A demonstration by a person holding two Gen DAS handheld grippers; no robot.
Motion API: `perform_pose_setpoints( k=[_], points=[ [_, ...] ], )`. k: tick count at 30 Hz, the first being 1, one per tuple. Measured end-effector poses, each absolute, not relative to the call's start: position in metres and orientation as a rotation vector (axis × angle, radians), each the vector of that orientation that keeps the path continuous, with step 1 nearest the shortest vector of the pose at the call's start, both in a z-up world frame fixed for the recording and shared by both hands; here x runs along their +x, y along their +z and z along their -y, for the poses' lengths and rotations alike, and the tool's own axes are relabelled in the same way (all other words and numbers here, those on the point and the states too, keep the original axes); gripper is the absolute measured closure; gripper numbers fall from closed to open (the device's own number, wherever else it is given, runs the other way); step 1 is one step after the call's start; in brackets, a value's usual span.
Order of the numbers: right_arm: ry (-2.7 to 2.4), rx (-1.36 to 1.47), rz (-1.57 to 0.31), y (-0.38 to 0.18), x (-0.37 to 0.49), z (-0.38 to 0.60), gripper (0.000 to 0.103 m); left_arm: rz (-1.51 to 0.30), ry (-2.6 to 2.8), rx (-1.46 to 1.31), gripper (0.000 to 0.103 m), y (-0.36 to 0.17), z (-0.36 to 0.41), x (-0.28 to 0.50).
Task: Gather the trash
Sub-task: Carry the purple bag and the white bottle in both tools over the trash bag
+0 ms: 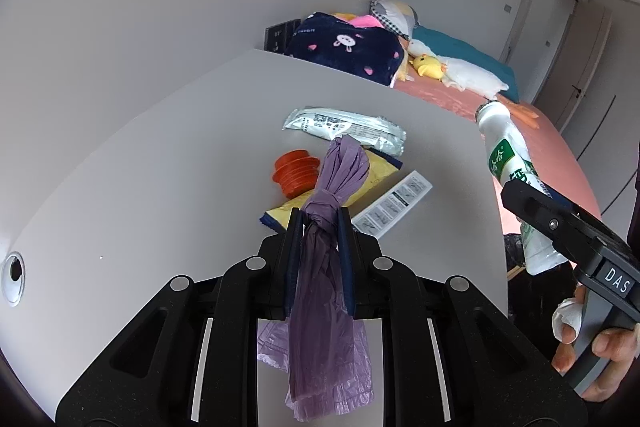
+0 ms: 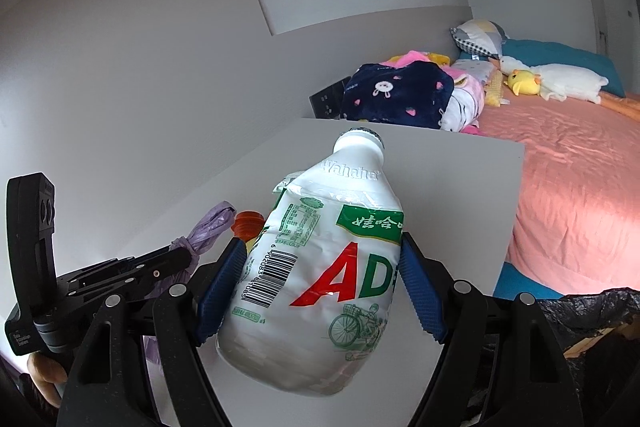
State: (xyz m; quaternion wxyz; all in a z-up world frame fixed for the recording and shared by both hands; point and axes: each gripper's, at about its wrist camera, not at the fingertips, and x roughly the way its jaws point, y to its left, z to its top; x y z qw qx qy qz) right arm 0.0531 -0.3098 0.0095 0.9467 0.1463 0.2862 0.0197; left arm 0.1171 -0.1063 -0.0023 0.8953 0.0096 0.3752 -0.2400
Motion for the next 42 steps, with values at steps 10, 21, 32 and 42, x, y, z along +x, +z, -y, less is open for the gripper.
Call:
perform_pose_setpoints(
  k=[10,21,32,42],
  points=[
    [0.016,0.303,-0.565,0.016,0.016,0.332,0.026,-0.771,-0.558,0.031,0.086,0.005,0.137,0.092],
    [-0.024,0.305,-0.554,0.019,-0.022,0.357,0.026,-0.773,-0.621,0.040,0.086,0.007,0.171,0.063],
    [-0.079,0.309,-0.539,0.022,-0.059,0.386,0.026,-0.777,-0.693,0.058,0.086,0.009,0.211,0.033],
    [-0.130,0.325,-0.527,0.021,-0.090,0.413,0.026,-0.786,-0.746,0.075,0.086,0.008,0.244,0.011]
  ],
)
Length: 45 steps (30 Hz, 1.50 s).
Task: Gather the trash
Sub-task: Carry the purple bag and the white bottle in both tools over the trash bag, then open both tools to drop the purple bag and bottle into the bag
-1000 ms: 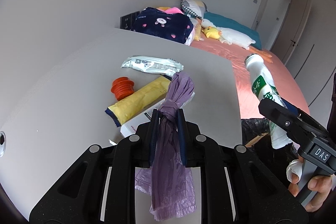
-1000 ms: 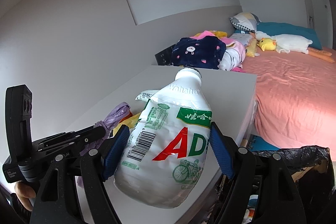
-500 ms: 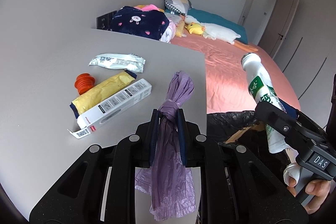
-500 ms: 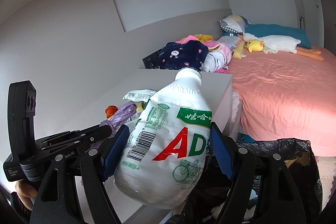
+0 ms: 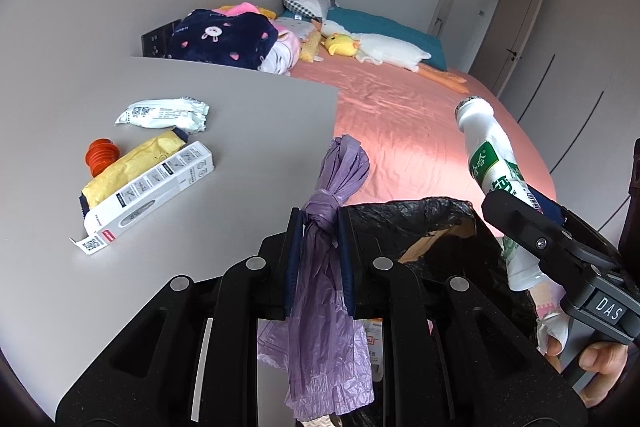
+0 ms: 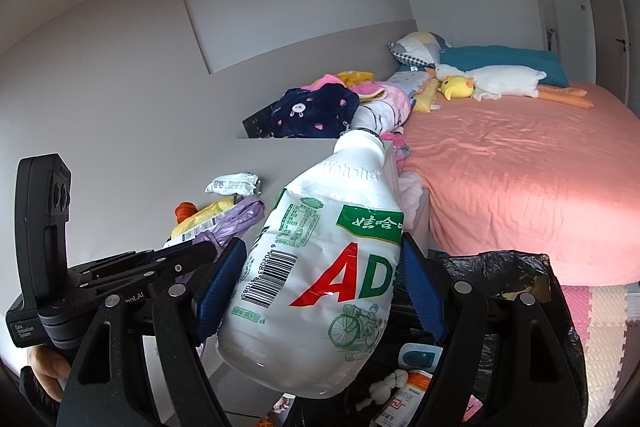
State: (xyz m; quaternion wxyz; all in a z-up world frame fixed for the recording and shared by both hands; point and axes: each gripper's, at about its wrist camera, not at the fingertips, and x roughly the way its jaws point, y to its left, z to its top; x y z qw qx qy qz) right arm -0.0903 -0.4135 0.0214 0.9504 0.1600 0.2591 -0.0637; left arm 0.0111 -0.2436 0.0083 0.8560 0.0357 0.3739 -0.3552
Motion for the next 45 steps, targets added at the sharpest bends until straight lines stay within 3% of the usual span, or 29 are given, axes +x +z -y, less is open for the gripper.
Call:
perform_pose_setpoints(
  k=[18,19,20,22,45],
  points=[
    [-0.262,0.383,-0.514,0.017,-0.143,0.474,0.026,-0.868,-0.927,0.153,0.085,-0.009,0.312,-0.030],
    [-0.274,0.392,-0.517,0.016,-0.144,0.478,0.025,-0.883,-0.954,0.159,0.078,-0.010,0.315,-0.031],
    [-0.292,0.398,-0.516,0.016,-0.146,0.481,0.020,-0.893,-0.971,0.171,0.048,-0.012,0.319,-0.033],
    [-0.349,0.386,-0.528,0.016,-0.149,0.487,0.011,-0.887,-0.986,0.195,0.007,-0.013,0.323,-0.038],
    [-0.342,0.392,-0.524,0.012,-0.144,0.492,0.009,-0.859,-0.955,0.221,0.006,-0.014,0.310,-0.031]
  ],
)
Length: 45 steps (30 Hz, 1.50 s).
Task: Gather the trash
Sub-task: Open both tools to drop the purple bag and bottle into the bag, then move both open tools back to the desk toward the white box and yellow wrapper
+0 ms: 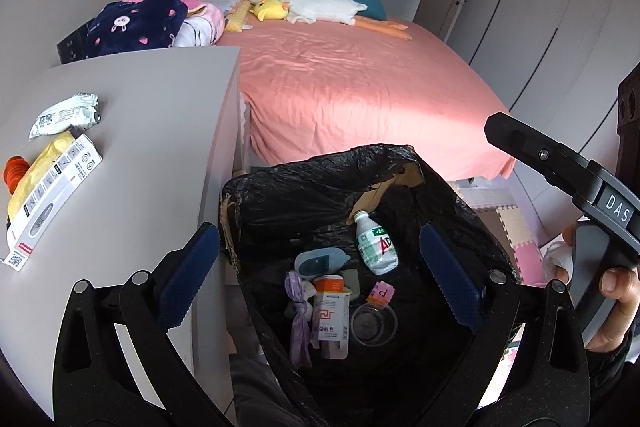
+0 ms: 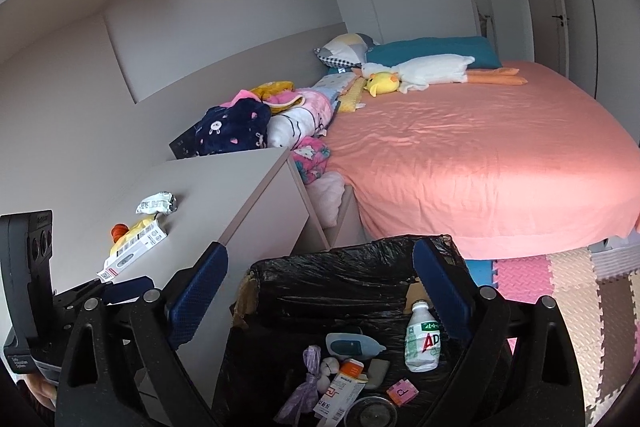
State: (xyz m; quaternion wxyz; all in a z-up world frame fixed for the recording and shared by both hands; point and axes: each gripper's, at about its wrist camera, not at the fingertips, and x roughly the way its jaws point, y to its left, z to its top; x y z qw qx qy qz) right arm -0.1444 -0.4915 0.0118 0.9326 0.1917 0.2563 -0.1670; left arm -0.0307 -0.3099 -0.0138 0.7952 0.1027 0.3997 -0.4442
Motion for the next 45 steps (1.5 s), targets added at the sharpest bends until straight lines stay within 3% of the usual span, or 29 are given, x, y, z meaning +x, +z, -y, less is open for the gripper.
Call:
perform_pose_setpoints(
  k=[45],
  points=[
    [-0.047,0.354,-0.551,-0.001,-0.019,0.396,0.009,-0.804,-0.641,0.270,0.006,-0.032,0.198,0.096]
  ],
)
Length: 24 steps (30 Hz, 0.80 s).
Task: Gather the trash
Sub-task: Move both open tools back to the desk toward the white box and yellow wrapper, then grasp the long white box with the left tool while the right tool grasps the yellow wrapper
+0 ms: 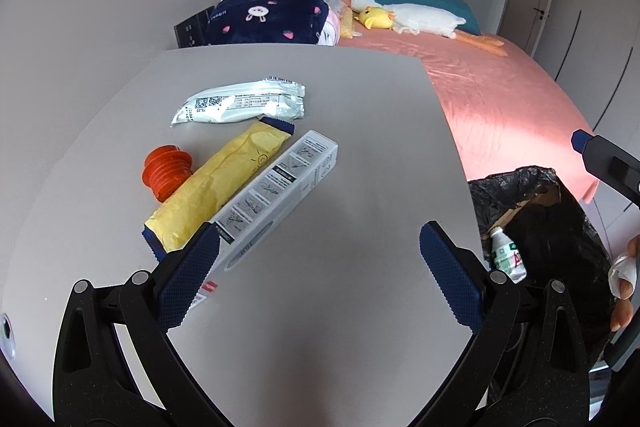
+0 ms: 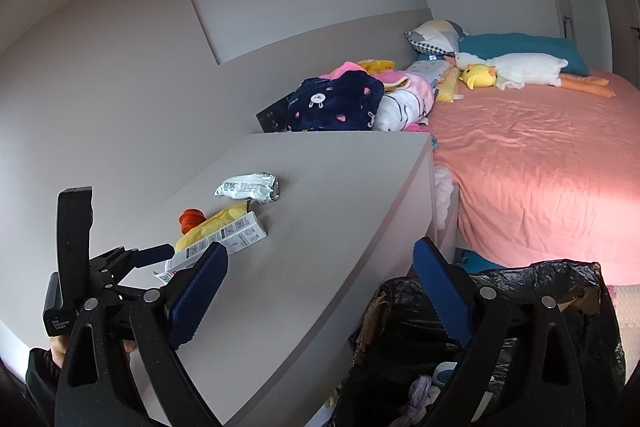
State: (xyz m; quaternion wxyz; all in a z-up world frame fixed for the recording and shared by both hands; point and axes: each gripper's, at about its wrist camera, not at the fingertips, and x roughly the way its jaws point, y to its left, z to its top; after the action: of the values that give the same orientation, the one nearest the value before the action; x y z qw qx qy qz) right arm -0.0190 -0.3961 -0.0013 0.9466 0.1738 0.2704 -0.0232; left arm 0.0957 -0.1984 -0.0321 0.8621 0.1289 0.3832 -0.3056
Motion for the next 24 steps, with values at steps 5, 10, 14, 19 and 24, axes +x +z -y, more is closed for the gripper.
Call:
perform_pose_setpoints(
  k=[5,10,14,19,24],
  points=[
    [-0.041,0.348,-0.595,-0.010,-0.002,0.389,0.009,-0.819,-0.625,0.283,0.006,-0.039,0.198,0.112],
    [-0.063,0.321,-0.611,-0.016,0.011,0.380,0.009,-0.838,-0.619,0.284,0.006,-0.047,0.195,0.125],
    [-0.061,0.308,-0.620,-0.021,0.021,0.375,0.009,-0.841,-0.621,0.298,0.006,-0.050,0.197,0.131],
    [-0.058,0.292,-0.620,-0.024,0.031,0.371,0.009,-0.858,-0.624,0.332,0.020,-0.056,0.202,0.141],
    [-0.050,0.292,-0.614,-0.026,0.041,0.367,0.009,-0.864,-0.633,0.377,0.036,-0.064,0.208,0.146]
  ],
)
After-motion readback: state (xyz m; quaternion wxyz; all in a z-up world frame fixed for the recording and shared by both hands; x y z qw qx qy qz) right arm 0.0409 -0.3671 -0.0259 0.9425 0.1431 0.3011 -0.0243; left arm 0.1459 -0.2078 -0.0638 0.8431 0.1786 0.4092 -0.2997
